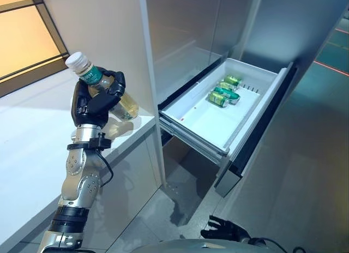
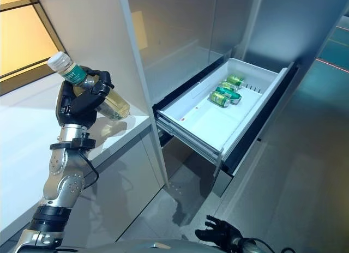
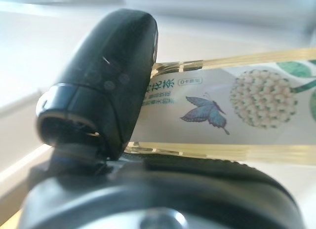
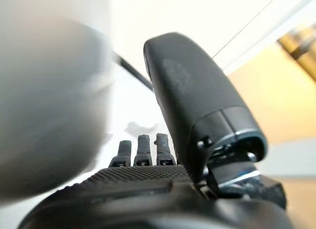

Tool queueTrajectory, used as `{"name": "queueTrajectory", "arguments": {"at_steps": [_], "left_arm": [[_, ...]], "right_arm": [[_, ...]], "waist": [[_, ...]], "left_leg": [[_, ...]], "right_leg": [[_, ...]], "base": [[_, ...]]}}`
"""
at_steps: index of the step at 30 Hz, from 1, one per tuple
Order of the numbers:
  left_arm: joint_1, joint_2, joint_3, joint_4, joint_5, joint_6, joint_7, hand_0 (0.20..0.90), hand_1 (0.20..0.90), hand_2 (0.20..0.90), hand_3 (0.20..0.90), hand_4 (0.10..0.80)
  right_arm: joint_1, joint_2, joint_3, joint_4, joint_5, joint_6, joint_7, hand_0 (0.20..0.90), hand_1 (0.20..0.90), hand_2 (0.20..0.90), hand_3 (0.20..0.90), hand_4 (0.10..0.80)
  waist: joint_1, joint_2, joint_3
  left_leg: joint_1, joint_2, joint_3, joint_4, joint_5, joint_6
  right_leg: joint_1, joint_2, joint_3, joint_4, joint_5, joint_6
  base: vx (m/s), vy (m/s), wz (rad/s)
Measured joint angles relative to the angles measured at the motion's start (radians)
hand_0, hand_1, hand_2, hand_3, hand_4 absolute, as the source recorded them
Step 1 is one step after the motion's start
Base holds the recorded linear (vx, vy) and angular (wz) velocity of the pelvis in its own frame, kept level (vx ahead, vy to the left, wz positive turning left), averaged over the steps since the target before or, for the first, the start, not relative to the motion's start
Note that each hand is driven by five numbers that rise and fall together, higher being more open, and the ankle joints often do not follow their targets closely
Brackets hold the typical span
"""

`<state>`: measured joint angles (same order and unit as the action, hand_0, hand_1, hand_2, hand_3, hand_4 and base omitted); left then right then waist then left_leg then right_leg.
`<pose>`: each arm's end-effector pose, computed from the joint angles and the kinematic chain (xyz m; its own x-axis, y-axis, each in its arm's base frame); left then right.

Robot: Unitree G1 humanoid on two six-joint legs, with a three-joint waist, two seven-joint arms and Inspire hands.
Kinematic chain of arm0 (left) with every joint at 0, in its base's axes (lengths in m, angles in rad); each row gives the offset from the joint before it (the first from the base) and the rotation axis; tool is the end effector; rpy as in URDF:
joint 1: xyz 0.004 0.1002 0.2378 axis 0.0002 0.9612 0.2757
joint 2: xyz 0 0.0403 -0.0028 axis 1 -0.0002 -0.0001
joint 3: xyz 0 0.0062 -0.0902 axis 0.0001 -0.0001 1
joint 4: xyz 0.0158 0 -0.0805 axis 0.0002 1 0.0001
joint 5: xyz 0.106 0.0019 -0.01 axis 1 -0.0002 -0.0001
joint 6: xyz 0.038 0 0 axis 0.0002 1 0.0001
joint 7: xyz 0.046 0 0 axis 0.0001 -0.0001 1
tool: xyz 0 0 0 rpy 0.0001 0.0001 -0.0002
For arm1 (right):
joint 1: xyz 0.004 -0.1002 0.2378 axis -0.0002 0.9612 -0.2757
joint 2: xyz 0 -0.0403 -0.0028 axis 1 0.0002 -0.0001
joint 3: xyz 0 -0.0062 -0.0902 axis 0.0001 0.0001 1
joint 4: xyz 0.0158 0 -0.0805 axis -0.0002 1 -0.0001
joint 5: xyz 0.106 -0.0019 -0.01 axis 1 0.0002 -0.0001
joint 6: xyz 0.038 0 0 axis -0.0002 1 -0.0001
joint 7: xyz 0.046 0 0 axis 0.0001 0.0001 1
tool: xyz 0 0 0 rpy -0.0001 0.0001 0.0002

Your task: Put drinks into fridge and close the fridge

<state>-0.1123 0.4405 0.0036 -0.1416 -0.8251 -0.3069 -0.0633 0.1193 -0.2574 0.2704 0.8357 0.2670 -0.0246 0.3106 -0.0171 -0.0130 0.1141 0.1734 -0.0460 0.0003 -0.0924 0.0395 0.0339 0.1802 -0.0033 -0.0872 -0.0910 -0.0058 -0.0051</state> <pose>0.2218 0.2129 0.1349 0.8545 -0.0262 0.5188 0.2235 0.9201 -0.3215 0.0959 -0.1978 -0.0922 0.5328 0.2727 -0.8011 -0.2185 0.9589 0.1811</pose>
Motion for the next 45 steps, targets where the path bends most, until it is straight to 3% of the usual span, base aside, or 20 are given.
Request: {"name": "queueTrajectory", "arguments": {"at_steps": [5, 9, 20, 29, 45], "left_arm": [[0.000, 0.001, -0.075, -0.047, 0.001, 0.000, -0.104, 0.300, 0.300, 0.300, 0.200, 0.100], [0.005, 0.001, -0.146, -0.047, 0.006, -0.001, -0.172, 0.300, 0.300, 0.300, 0.200, 0.100], [0.101, -0.001, -0.169, -0.028, 0.074, 0.012, -0.276, 0.300, 0.300, 0.300, 0.200, 0.100], [0.101, -0.006, -0.236, -0.028, 0.136, 0.047, -0.293, 0.300, 0.300, 0.300, 0.200, 0.100], [0.074, 0.028, -0.295, -0.027, 0.201, 0.062, -0.257, 0.300, 0.300, 0.300, 0.200, 0.100]], "right_arm": [[0.019, 0.003, 0.055, -0.304, -0.064, -0.010, -0.034, 0.900, 0.900, 0.900, 0.900, 0.800], [0.014, -0.006, 0.059, -0.515, -0.062, -0.005, 0.015, 0.900, 0.900, 0.900, 0.900, 0.800], [-0.026, -0.161, 0.033, -0.930, 0.036, 0.004, 0.126, 0.900, 0.900, 0.900, 0.900, 0.800], [-0.128, -0.158, -0.050, -1.005, 0.185, 0.047, 0.076, 0.900, 0.900, 0.900, 0.900, 0.800], [-0.135, -0.212, -0.048, -1.005, 0.265, 0.163, 0.103, 0.900, 0.900, 0.900, 0.900, 0.800]], "waist": [[-0.019, 0.010, 0.006], [-0.040, 0.017, 0.010], [-0.044, 0.022, 0.013], [-0.045, 0.024, 0.013], [-0.068, 0.027, 0.012]], "left_leg": [[0.006, 0.005, 0.023, 0.003, -0.001, -0.002], [0.007, 0.007, 0.027, 0.003, -0.002, -0.004], [0.006, 0.013, 0.051, 0.003, -0.005, -0.008], [0.005, 0.013, 0.074, 0.003, -0.005, -0.008], [-0.003, 0.014, 0.087, 0.003, -0.005, -0.008]], "right_leg": [[-0.002, 0.006, 0.022, 0.000, 0.008, -0.001], [-0.002, 0.008, 0.025, 0.000, 0.008, -0.001], [-0.015, 0.014, 0.051, 0.000, 0.015, -0.007], [-0.022, 0.015, 0.070, 0.000, 0.016, -0.006], [-0.034, 0.017, 0.081, 0.000, 0.024, -0.007]], "base": [[-0.034, -0.009, -0.12], [-0.008, 0.001, -0.03], [-0.008, 0.019, -0.07], [-0.006, 0.008, -0.05], [0.001, 0.000, -0.02]]}}
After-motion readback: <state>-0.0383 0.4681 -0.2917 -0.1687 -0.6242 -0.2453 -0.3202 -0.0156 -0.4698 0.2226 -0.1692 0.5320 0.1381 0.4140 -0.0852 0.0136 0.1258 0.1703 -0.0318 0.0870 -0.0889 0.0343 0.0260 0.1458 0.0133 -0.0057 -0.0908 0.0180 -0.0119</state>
